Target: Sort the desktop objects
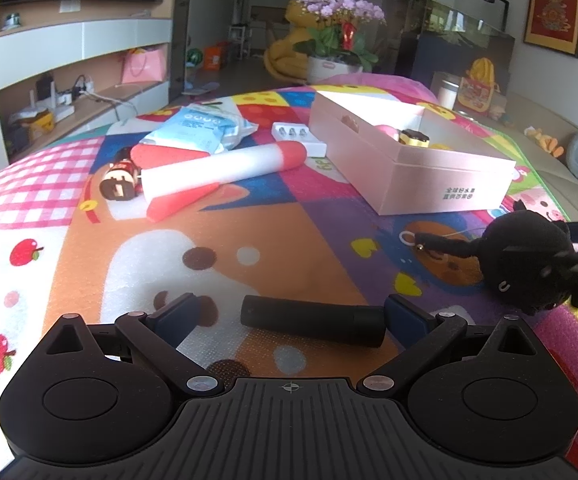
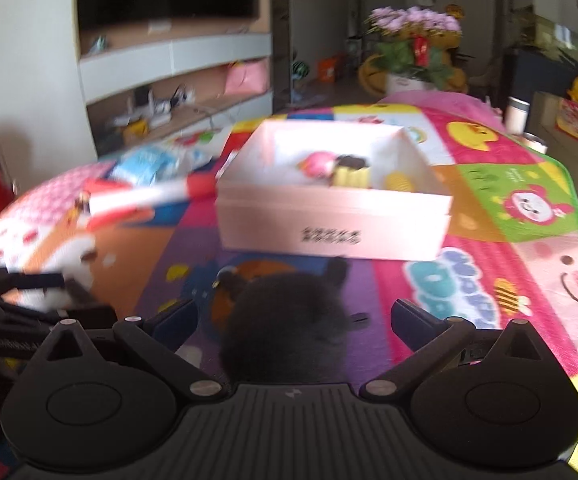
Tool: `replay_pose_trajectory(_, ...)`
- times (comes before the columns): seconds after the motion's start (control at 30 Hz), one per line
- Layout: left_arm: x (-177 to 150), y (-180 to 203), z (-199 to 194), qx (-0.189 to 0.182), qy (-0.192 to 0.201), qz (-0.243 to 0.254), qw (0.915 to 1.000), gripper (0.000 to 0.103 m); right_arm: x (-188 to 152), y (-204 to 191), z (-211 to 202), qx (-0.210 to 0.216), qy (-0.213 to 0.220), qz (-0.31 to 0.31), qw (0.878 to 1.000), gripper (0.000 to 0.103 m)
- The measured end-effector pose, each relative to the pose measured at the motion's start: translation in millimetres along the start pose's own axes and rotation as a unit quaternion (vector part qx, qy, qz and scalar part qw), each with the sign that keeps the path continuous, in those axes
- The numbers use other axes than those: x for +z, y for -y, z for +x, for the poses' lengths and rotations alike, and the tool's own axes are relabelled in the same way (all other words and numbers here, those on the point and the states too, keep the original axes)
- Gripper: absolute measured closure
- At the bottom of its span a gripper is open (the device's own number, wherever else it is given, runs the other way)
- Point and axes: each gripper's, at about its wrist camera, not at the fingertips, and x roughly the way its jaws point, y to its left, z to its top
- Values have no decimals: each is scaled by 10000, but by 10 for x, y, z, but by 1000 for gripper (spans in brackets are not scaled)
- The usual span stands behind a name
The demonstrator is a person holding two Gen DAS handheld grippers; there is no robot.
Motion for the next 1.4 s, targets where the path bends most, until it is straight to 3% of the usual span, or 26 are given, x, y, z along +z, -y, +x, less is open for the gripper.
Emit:
replay_pose_trajectory(0.03,-2,11,-19,35,27,12,10000,2,-4,-25,26,-4,-13,-22,10000,2)
replay_pose_trajectory(0.17,-20,104,-49,47,-5,209,9998,2,6,-8,98,-218,-126,-68,9997,34)
replay_pose_trajectory(0.4,-28,236,-17,45,-134,336,9993,3,-20,195,-42,-275,-71,270,9992,36)
replay_pose_trajectory(0.6,-33,271,1,255,-143,391,9988,22,-78,233,-164,-104,-160,256,9995,36)
replay_pose_trajectory(0.8,-68,352,-111,279,-70,553,9981,23,-119,268,-412,99,-76,274,9995,36)
replay_pose_trajectory(0.97,-37,586,-489,-14,267,936,9953,23,-70,378,-824,290,247,316,9988,37)
replay_pose_trajectory(1.17,482,851,-783,-291,1070,1343,9847,23,263,680,-1297,127,1103,600,9920,37)
replay_pose_trajectory(1.33,1254,1135,-528,-331,1762,1606,9706,22,665,861,-1482,-166,1835,651,9807,37)
replay_pose_trajectory(1.37,1395,1171,-441,-343,1851,1573,9694,20,750,889,-1490,-191,1942,647,9786,37)
replay_pose_trajectory(1.4,1525,1200,-346,-377,1885,1548,9691,8,836,914,-1486,-229,2030,634,9769,37)
